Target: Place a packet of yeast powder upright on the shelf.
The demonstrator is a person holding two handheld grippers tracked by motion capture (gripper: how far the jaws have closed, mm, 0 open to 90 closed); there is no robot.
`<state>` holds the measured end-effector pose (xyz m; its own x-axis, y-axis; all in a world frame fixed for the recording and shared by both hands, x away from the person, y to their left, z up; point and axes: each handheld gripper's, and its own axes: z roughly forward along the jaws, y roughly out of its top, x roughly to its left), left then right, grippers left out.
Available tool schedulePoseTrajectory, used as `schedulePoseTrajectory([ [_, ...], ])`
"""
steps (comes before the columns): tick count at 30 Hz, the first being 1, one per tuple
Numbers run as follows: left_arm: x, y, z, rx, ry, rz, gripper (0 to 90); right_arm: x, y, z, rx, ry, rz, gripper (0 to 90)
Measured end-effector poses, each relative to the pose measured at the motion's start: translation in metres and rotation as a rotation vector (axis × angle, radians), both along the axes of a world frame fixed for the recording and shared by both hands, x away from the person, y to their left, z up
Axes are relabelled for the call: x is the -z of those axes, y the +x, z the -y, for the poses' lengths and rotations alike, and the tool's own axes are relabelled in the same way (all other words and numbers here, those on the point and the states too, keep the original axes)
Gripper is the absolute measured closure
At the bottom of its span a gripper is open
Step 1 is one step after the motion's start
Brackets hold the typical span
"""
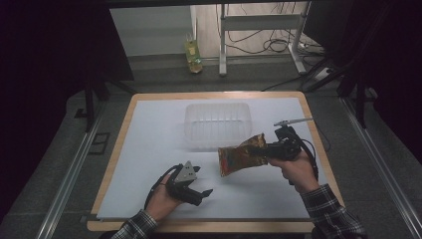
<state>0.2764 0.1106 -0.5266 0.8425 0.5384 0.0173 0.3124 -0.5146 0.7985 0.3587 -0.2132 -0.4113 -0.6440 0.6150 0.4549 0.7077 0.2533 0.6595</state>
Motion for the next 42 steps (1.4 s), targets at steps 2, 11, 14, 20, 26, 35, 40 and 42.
schedulePoseTrajectory([
  [2,-0.001,-0.002,-0.001,-0.010,-0.012,-0.005,7.3,-0.004,0.001,0.001,0.004,0.005,0.001,71.2],
  [11,0.004,-0.002,-0.001,-0.033,-0.005,-0.018,1.3,-0.020,0.013,0.007,0.042,0.023,0.016,71.3],
  [14,0.004,-0.002,0.000,-0.032,-0.001,-0.006,0.6,-0.025,0.018,0.009,0.056,0.018,0.022,71.3],
  [20,0.004,-0.002,-0.001,-0.035,-0.008,-0.006,0.5,-0.032,0.031,0.014,0.097,0.006,0.036,71.4],
  [26,0.005,-0.002,0.001,-0.027,0.006,-0.002,0.5,-0.040,0.045,0.017,0.139,0.001,0.048,71.5],
  [35,0.004,-0.001,0.000,-0.032,0.005,0.002,0.4,-0.052,0.068,0.013,0.184,-0.043,0.074,71.5],
  [40,0.004,-0.001,0.000,-0.031,0.009,0.004,0.4,-0.051,0.082,0.009,0.207,-0.061,0.078,71.5],
  [42,0.004,-0.002,0.000,-0.030,0.014,0.004,0.4,-0.049,0.090,0.006,0.223,-0.082,0.083,71.6],
])
